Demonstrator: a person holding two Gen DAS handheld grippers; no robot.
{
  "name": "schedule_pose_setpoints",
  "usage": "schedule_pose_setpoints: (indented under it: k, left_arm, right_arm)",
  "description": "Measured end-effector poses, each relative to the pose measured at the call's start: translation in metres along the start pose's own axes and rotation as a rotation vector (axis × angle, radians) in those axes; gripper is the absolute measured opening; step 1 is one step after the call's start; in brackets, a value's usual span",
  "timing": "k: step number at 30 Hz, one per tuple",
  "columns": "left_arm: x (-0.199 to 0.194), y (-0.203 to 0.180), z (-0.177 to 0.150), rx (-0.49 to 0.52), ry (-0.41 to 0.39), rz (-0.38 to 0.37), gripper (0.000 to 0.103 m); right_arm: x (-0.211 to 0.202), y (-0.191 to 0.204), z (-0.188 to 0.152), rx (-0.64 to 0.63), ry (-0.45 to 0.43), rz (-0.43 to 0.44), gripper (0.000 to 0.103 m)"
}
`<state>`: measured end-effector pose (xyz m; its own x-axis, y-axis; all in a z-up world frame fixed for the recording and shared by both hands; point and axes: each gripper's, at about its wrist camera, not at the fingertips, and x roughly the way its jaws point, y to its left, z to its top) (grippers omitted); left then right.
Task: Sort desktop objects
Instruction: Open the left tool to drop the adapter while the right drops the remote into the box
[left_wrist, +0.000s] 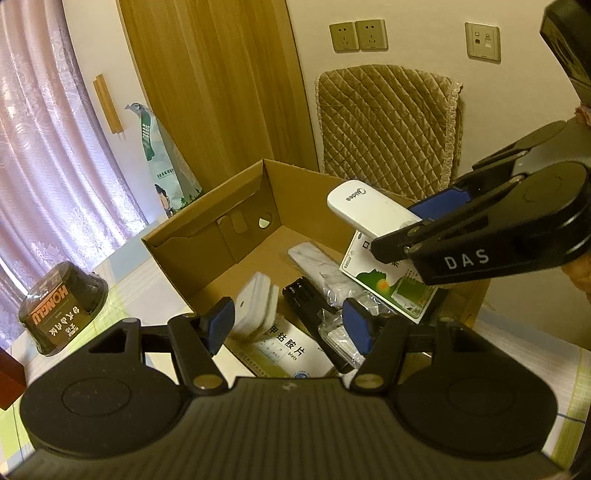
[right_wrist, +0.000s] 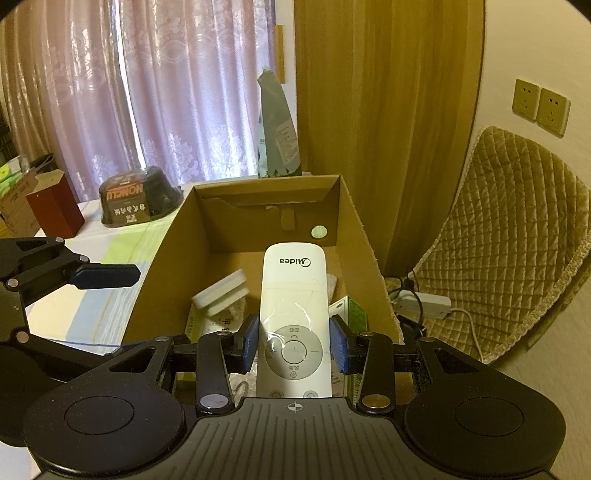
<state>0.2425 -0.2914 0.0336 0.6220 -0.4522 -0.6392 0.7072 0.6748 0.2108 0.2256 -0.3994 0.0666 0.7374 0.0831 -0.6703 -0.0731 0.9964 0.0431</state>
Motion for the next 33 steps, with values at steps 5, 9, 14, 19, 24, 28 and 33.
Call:
schedule_pose_setpoints:
  k: [5, 9, 14, 19, 24, 28, 33]
  left_arm:
    - [-0.002, 0.001, -0.001, -0.003, -0.003, 0.002, 0.06]
    - [-0.004, 0.002, -0.002, -0.004, -0.006, 0.003, 0.06]
    - [-0.005, 0.004, -0.003, -0.007, -0.009, 0.005, 0.06]
    - [-0.006, 0.006, -0.004, -0.007, -0.011, 0.008, 0.06]
    - [-0.007, 0.007, -0.005, -0.006, -0.012, 0.008, 0.06]
    - [-0.008, 0.007, -0.006, -0.001, -0.015, 0.009, 0.06]
    - [-0.008, 0.009, -0.007, -0.006, -0.017, 0.011, 0.061]
  right_arm:
    - [-0.001, 0.002, 0.001, -0.002, -0.002, 0.001, 0.039]
    - [-0.002, 0.003, 0.002, -0.005, -0.004, 0.0, 0.039]
    - [0.0, 0.005, 0.003, -0.008, -0.004, 0.0, 0.039]
    - [0.002, 0.008, 0.004, -0.01, 0.0, 0.003, 0.039]
    - [0.004, 0.011, 0.004, -0.011, 0.006, 0.007, 0.039]
    - [0.005, 0.012, 0.004, -0.009, 0.008, 0.01, 0.04]
    - [0.006, 0.014, 0.005, -0.006, 0.007, 0.014, 0.04]
